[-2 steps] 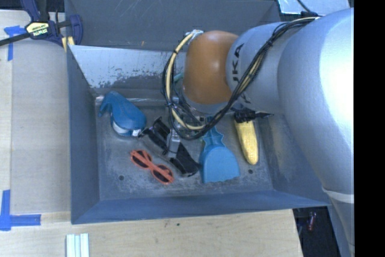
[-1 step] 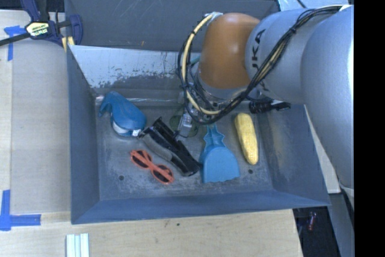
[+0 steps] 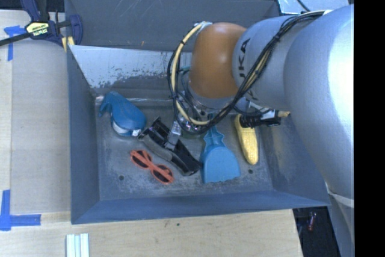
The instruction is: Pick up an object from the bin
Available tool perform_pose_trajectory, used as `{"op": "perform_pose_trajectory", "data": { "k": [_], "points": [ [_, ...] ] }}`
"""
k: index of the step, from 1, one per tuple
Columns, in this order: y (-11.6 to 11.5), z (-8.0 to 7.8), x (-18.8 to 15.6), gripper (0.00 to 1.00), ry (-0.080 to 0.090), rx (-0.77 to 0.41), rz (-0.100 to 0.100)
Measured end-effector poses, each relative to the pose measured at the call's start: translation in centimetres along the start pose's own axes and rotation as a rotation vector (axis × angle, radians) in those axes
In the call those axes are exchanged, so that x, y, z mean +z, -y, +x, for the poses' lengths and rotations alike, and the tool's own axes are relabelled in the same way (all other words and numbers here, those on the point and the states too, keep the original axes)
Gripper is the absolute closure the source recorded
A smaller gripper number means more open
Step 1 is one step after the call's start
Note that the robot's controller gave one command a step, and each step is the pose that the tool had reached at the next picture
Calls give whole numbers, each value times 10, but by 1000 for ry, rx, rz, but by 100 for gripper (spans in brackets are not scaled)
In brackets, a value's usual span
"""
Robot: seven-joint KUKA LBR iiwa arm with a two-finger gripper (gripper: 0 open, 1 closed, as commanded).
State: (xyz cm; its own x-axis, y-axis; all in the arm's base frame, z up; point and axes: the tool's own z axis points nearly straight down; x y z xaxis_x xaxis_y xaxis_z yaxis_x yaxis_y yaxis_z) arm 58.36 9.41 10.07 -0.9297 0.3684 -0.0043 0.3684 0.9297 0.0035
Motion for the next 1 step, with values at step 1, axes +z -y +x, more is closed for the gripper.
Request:
{"op": "perform_pose_trajectory", "data": {
  "k": [1],
  "points": [
    [-19, -27, 26, 0, 10, -42, -5]
  ]
}}
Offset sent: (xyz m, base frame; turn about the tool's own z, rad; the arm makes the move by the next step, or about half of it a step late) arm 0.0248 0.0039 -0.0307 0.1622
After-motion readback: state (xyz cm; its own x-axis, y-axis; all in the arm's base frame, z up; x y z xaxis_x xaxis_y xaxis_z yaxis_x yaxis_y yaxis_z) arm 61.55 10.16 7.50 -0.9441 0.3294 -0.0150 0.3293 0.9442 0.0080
